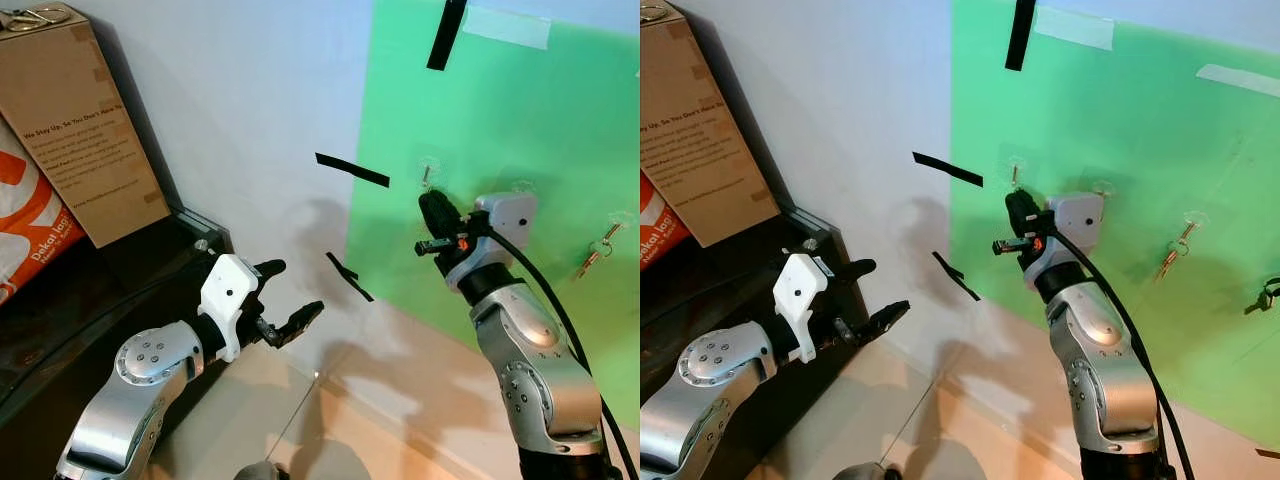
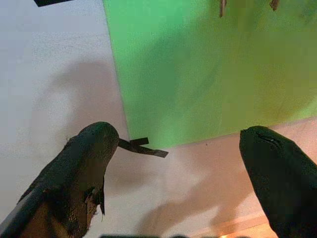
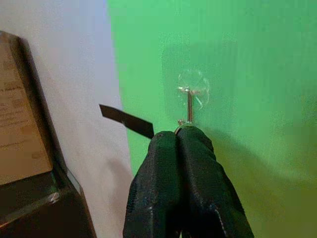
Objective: Hang keys on a hook
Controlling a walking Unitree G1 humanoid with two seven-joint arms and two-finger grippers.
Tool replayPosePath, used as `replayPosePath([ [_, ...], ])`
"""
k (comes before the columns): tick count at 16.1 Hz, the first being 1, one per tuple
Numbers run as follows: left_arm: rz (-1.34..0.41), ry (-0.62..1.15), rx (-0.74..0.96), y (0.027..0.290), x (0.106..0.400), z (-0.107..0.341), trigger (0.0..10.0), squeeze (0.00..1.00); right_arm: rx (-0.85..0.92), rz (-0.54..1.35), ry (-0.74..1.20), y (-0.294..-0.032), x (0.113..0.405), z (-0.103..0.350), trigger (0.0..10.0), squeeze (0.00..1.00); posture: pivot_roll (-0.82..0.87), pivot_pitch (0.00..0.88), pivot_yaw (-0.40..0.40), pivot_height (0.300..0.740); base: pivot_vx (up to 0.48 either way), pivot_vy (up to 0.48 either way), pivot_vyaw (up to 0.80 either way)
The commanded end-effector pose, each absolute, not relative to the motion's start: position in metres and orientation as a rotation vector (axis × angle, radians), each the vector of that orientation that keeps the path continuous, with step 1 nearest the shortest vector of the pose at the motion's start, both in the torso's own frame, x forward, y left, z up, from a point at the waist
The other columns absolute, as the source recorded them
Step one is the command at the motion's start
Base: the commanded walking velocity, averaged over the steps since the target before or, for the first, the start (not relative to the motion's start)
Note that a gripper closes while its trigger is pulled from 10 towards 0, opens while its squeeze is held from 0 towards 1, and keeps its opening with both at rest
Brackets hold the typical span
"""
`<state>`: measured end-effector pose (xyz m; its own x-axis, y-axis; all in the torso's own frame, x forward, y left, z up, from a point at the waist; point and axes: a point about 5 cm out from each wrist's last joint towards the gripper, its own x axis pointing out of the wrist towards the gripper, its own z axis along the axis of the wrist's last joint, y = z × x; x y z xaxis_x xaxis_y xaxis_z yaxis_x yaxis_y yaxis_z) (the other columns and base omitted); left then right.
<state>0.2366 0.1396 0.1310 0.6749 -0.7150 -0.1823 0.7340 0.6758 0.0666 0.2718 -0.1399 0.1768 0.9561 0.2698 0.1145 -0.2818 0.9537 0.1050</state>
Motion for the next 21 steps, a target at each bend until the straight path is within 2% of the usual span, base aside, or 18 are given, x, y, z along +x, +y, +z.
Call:
replayPosePath([
  [1, -0.838, 0.139, 0.150, 0.136, 0.237, 0.134, 10.0, 0.11, 0.108, 0.275, -0.158, -0.139, 0.274, 0.189, 10.0, 0.00, 0.05, 0.000, 0.044, 0.740, 0.000, 0.000, 0.00],
  [10, -0.837, 0.141, 0.151, 0.136, 0.234, 0.133, 10.0, 0.11, 0.082, 0.258, -0.151, -0.135, 0.281, 0.187, 10.0, 0.00, 0.06, 0.000, 0.034, 0.740, 0.000, 0.000, 0.00],
  [21, -0.847, 0.146, 0.152, 0.136, 0.234, 0.133, 10.0, 0.11, -0.032, 0.369, -0.069, -0.121, 0.280, 0.172, 10.0, 0.00, 0.06, 0.000, 0.039, 0.740, 0.000, 0.000, 0.00],
])
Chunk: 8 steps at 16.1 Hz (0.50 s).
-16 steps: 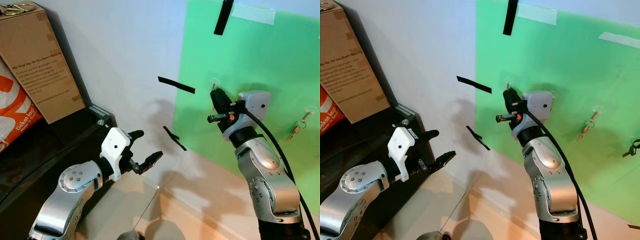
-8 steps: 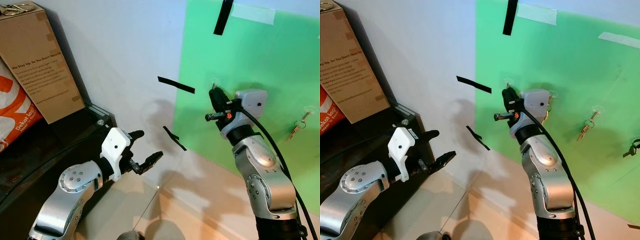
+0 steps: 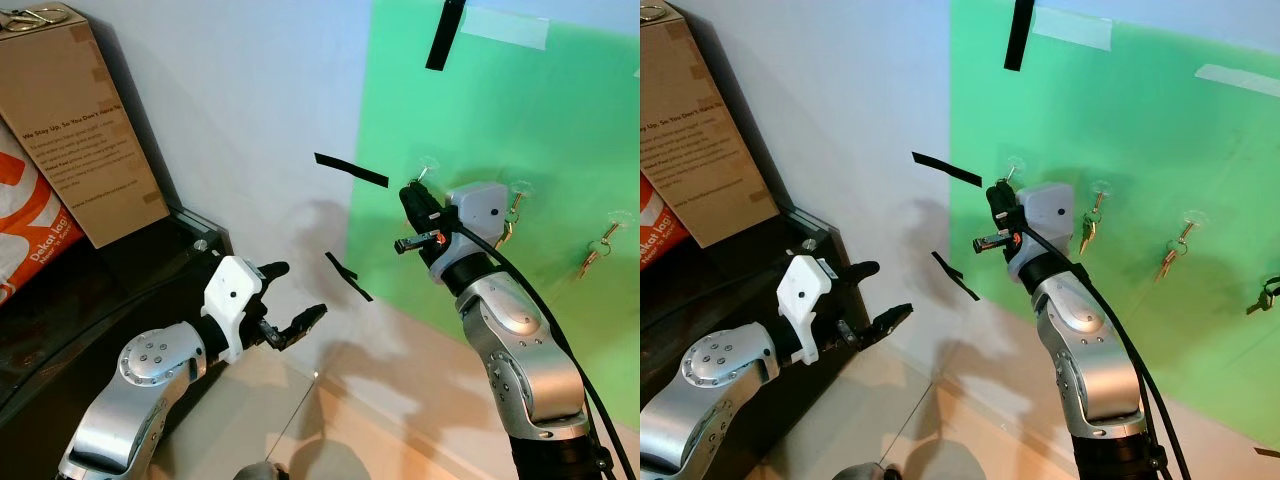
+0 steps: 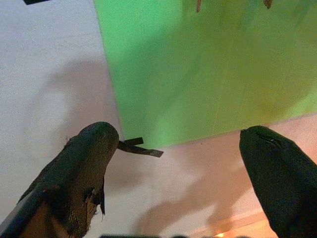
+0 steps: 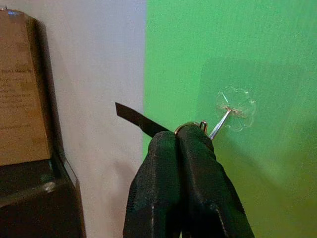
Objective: Hang keys on a hook
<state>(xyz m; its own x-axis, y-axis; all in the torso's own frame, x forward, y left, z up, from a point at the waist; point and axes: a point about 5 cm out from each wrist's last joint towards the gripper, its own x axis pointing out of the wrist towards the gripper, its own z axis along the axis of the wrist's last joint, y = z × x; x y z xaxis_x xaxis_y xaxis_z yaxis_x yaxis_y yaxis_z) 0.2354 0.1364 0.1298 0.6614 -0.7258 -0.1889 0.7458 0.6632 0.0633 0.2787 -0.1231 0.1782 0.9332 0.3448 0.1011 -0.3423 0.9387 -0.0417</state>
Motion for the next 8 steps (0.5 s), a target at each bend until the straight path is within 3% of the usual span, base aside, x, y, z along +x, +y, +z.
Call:
replayPosePath([
  [1, -0.847, 0.147, 0.151, 0.1361, 0.2342, 0.1333, 10.0, 0.12, -0.076, 0.359, -0.038, -0.1219, 0.2808, 0.1669, 10.0, 0.00, 0.06, 0.000, 0.040, 0.740, 0.000, 0.000, 0.00],
  [8, -0.854, 0.151, 0.149, 0.1350, 0.2348, 0.1330, 10.0, 0.12, -0.197, 0.331, 0.008, -0.1259, 0.2828, 0.1571, 10.0, 0.00, 0.05, 0.000, 0.047, 0.740, 0.000, 0.000, 0.00],
])
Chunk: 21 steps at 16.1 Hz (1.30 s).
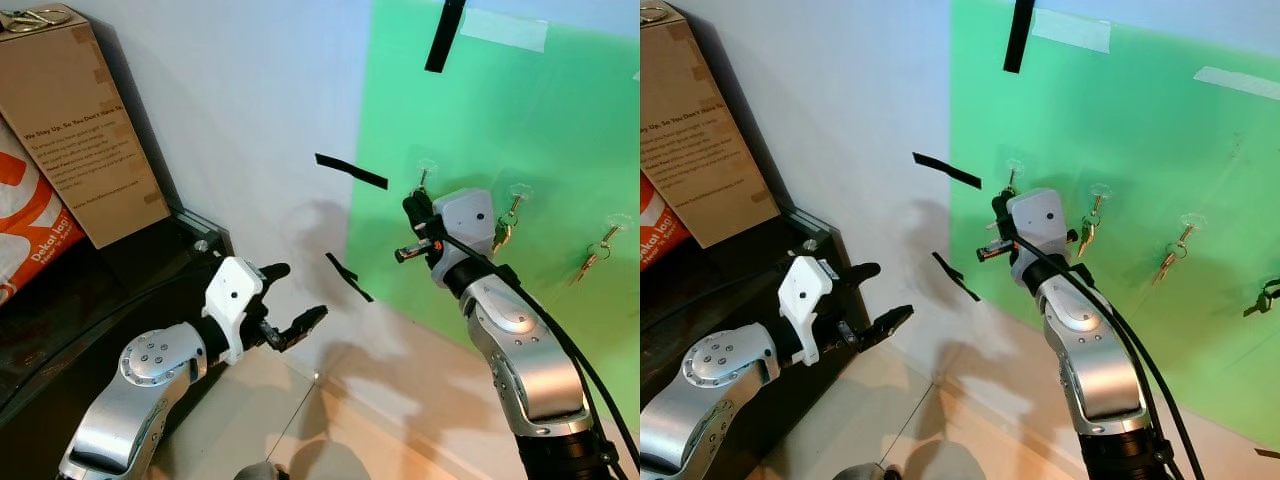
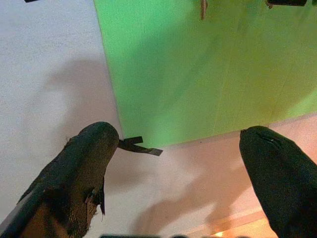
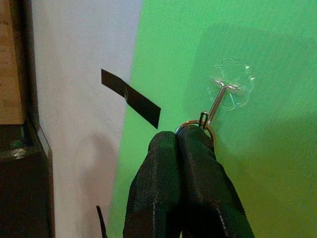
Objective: Hang keys on a hook
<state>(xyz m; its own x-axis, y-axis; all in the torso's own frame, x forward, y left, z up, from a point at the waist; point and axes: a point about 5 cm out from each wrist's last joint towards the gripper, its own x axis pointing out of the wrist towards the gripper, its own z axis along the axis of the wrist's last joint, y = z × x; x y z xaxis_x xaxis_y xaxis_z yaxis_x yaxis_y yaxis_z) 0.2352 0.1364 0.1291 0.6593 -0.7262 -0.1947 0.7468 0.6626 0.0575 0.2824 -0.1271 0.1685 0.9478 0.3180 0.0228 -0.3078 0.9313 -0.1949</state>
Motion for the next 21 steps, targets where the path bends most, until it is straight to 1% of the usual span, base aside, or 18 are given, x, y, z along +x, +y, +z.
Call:
replayPosePath([
  [1, -0.854, 0.152, 0.149, 0.135, 0.235, 0.133, 10.0, 0.12, -0.220, 0.323, 0.011, -0.127, 0.284, 0.157, 10.0, 0.00, 0.05, 0.000, 0.047, 0.740, 0.000, 0.000, 0.00],
  [8, -0.851, 0.151, 0.155, 0.135, 0.236, 0.133, 10.0, 0.12, -0.197, 0.320, 0.006, -0.126, 0.286, 0.158, 10.0, 0.00, 0.05, 0.000, 0.046, 0.740, 0.000, 0.000, 0.00],
  [9, -0.852, 0.150, 0.155, 0.135, 0.236, 0.133, 10.0, 0.11, -0.182, 0.321, -0.001, -0.126, 0.286, 0.159, 10.0, 1.00, 0.05, 0.000, 0.048, 0.740, 0.000, 0.000, 0.00],
  [15, -0.853, 0.151, 0.157, 0.135, 0.236, 0.133, 10.0, 0.12, -0.166, 0.327, -0.015, -0.125, 0.283, 0.161, 10.0, 1.00, 0.05, 0.000, 0.051, 0.740, 0.000, 0.000, 0.00],
  [18, -0.852, 0.153, 0.159, 0.136, 0.236, 0.133, 10.0, 0.11, -0.166, 0.320, -0.042, -0.131, 0.278, 0.166, 10.0, 1.00, 0.05, 0.000, 0.052, 0.740, 0.000, 0.000, 0.00],
  [21, -0.854, 0.153, 0.158, 0.136, 0.236, 0.133, 10.0, 0.11, -0.239, 0.309, -0.067, -0.135, 0.275, 0.170, 10.0, 1.00, 0.04, 0.000, 0.056, 0.740, 0.000, 0.000, 0.00],
])
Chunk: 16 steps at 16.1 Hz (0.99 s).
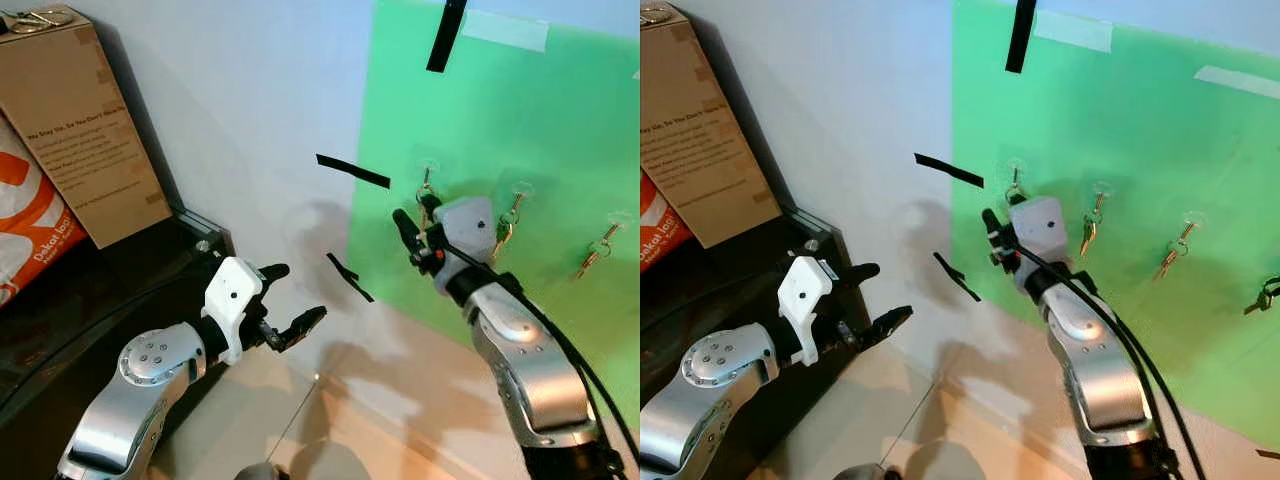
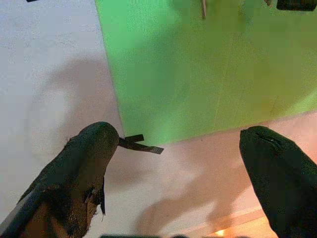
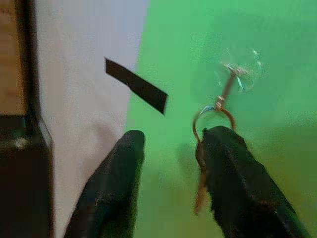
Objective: Hang keys on a hook
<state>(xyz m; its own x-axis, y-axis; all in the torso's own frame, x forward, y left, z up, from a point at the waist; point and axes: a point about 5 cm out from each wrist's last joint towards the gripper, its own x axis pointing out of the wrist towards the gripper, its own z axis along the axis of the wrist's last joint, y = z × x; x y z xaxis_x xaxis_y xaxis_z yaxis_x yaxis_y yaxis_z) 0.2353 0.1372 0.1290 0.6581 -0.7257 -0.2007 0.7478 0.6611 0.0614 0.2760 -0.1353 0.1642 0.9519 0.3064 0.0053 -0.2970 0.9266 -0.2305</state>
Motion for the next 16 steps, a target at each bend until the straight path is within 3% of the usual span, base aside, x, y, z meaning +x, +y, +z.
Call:
replayPosePath([
  [1, -0.855, 0.153, 0.157, 0.135, 0.236, 0.133, 10.0, 0.11, -0.258, 0.306, -0.079, -0.135, 0.275, 0.172, 10.0, 0.83, 0.04, 0.000, 0.057, 0.740, 0.000, 0.000, 0.00],
  [2, -0.856, 0.153, 0.157, 0.135, 0.236, 0.133, 10.0, 0.12, -0.266, 0.309, -0.086, -0.135, 0.274, 0.173, 10.0, 0.46, 0.04, 0.000, 0.057, 0.740, 0.000, 0.000, 0.00],
  [3, -0.856, 0.153, 0.157, 0.135, 0.236, 0.133, 10.0, 0.11, -0.285, 0.321, -0.096, -0.134, 0.274, 0.174, 10.0, 0.00, 0.04, 0.000, 0.057, 0.740, 0.000, 0.000, 0.00],
  [8, -0.824, 0.150, 0.149, 0.136, 0.236, 0.132, 10.0, 0.11, -0.198, 0.297, -0.061, -0.136, 0.266, 0.165, 10.0, 0.00, 0.05, 0.000, 0.049, 0.740, 0.000, 0.000, 0.00],
  [11, -0.607, 0.127, 0.168, 0.151, 0.243, 0.125, 10.0, 0.11, -0.129, 0.283, 0.047, -0.142, 0.251, 0.143, 10.0, 0.00, 0.03, 0.000, 0.045, 0.740, 0.000, 0.000, 0.00],
  [16, -0.347, 0.163, 0.207, 0.164, 0.234, 0.108, 10.0, 0.09, -0.033, 0.020, 0.305, -0.177, 0.227, 0.099, 10.0, 0.00, 0.02, 0.000, 0.030, 0.740, 0.000, 0.000, -0.80],
])
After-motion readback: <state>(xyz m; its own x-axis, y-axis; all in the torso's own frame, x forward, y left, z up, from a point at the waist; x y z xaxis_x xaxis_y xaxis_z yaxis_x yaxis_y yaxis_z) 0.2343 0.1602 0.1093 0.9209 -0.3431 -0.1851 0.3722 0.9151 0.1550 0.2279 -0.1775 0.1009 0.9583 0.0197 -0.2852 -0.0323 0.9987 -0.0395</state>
